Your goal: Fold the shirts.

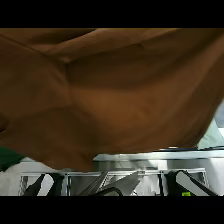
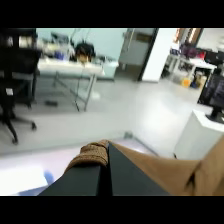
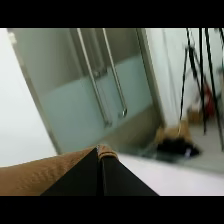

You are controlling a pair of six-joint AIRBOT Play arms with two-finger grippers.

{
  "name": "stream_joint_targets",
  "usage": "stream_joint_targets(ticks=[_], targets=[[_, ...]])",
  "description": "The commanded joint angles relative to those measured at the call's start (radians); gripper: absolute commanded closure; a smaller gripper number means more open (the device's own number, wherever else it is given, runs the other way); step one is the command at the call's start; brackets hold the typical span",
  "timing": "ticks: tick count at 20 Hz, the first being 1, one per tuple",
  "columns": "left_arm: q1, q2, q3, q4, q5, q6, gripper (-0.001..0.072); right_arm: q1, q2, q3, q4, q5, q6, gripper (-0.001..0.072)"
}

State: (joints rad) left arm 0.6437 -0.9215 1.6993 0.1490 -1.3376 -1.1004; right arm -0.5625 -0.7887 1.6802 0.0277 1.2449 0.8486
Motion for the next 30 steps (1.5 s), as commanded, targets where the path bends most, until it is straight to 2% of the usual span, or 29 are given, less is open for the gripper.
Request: stream_joint_targets(ticks=[1, 3, 5, 8, 11, 13, 15, 17, 20, 24, 27, 30], targets=[[-0.315, -0.126, -0.165, 0.376, 0.066, 0.041, 0.0690, 0.138, -0.060, -0.294, -0.208, -0.036, 0.011, 0.0693], [-0.450, -0.273, -0.228, 0.536, 0.178, 0.033, 0.0690, 0.229, -0.163, -0.444, -0.375, -0.158, 0.011, 0.0693], [-0.488, -0.444, -0.254, 0.594, 0.259, 0.018, 0.0690, 0.257, -0.323, -0.484, -0.440, -0.233, 0.010, 0.0694], [-0.478, -0.743, -0.161, 0.586, 0.255, 0.005, 0.0690, 0.253, -0.585, -0.445, -0.339, -0.264, -0.080, 0.0693], [-0.476, -0.972, 0.060, 0.593, 0.198, -0.065, 0.0691, 0.253, -0.792, -0.270, -0.291, -0.221, -0.071, 0.0693], [-0.476, -1.052, 0.208, 0.663, 0.153, -0.132, 0.0691, 0.252, -0.860, -0.141, -0.298, -0.208, -0.033, 0.0693], [-0.476, -1.091, 0.340, 0.793, 0.078, -0.210, 0.0690, 0.245, -0.875, -0.051, -0.327, -0.208, -0.008, 0.0694], [-0.476, -1.088, 0.383, 0.882, 0.037, -0.248, 0.0690, 0.235, -0.867, -0.015, -0.377, -0.166, 0.020, 0.0694], [-0.476, -1.049, 0.306, 0.912, 0.034, -0.240, 0.0690, 0.232, -0.861, -0.016, -0.456, -0.079, 0.047, 0.0694], [-0.477, -1.046, 0.249, 1.020, -0.042, -0.245, 0.0690, 0.255, -0.861, -0.070, -0.576, -0.005, 0.082, 0.0695], [-0.477, -1.046, 0.207, 1.074, -0.066, -0.247, 0.0691, 0.275, -0.861, -0.128, -0.612, -0.034, 0.080, 0.0696], [-0.477, -1.046, 0.163, 1.088, -0.027, -0.247, 0.0690, 0.291, -0.862, -0.143, -0.623, -0.084, 0.075, 0.0695]])
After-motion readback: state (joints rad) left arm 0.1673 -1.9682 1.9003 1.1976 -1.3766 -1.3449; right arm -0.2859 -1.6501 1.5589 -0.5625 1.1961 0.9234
